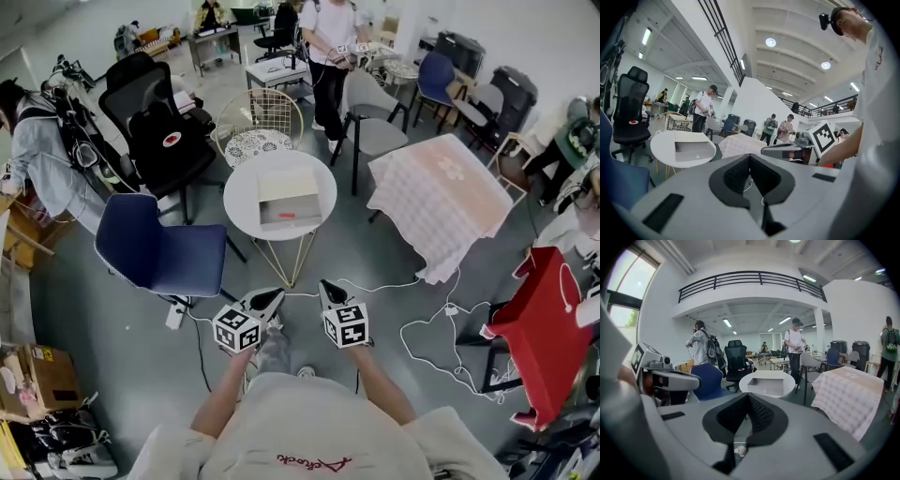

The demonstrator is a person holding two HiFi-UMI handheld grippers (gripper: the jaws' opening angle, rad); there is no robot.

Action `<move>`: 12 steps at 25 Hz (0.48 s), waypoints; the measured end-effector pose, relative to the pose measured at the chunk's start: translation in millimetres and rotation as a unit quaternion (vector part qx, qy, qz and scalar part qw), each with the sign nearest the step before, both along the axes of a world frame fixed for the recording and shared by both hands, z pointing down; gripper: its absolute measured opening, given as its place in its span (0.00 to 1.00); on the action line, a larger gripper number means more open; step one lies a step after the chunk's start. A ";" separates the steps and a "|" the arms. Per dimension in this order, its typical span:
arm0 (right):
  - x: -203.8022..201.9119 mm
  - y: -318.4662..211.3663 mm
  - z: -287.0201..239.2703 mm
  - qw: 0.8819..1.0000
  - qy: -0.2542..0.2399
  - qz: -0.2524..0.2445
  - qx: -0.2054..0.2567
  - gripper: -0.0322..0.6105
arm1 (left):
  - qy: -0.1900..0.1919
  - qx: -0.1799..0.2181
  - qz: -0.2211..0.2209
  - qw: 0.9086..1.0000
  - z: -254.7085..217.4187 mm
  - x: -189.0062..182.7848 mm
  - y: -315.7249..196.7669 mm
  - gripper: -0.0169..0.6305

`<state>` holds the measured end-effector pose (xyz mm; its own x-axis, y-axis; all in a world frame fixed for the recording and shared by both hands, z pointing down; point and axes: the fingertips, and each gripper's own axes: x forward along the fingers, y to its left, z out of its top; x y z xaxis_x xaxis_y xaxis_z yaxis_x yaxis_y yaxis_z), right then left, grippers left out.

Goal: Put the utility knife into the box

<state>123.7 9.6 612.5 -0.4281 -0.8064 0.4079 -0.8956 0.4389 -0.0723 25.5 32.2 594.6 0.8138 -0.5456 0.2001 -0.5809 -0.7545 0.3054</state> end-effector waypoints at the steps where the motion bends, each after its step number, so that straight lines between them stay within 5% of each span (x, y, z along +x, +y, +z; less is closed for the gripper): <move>1: -0.8 1.7 -0.9 1.000 0.000 0.000 0.000 0.07 | 0.001 0.001 0.000 1.000 0.0 0.4 2.2 0.04; 12: 2.3 11.4 -8.8 1.000 0.010 0.003 0.015 0.07 | -0.001 0.007 0.009 1.000 -4.0 5.8 13.0 0.04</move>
